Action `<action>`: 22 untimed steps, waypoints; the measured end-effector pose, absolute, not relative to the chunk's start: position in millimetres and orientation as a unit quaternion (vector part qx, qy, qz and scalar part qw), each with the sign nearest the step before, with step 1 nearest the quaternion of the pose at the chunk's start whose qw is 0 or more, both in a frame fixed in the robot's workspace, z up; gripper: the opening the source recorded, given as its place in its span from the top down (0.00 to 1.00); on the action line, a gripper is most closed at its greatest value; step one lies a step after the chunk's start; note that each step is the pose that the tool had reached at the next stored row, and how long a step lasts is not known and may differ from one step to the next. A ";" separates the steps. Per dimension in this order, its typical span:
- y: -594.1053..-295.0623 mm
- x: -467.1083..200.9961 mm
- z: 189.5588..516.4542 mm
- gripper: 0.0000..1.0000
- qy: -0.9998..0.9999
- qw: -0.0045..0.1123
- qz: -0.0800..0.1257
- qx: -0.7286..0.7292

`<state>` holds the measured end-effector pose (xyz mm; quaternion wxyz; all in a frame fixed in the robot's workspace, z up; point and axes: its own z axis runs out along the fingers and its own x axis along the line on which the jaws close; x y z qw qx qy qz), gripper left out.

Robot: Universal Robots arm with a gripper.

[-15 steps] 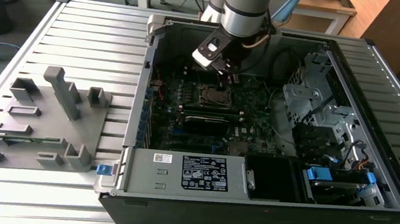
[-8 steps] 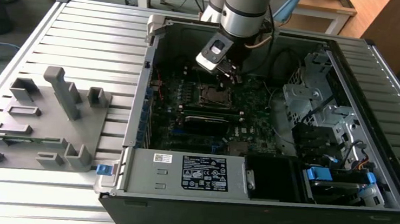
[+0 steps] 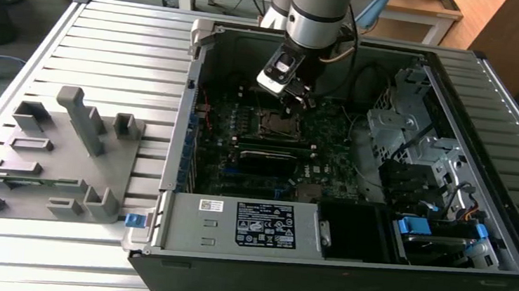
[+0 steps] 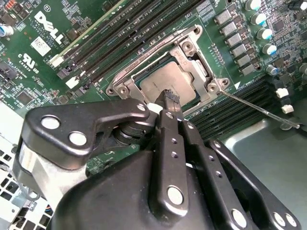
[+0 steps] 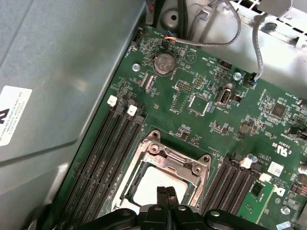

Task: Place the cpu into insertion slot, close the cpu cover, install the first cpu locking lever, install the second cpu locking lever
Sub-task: 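Close the cpu cover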

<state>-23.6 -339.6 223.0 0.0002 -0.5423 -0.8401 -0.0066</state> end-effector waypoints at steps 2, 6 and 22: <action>-339.6 -23.6 223.0 0.89 -0.843 0.000 -0.007 -0.537; -339.6 -23.6 222.7 0.89 -0.867 0.001 -0.007 -0.498; -339.6 -23.6 221.4 0.89 -0.929 0.001 -0.006 -0.370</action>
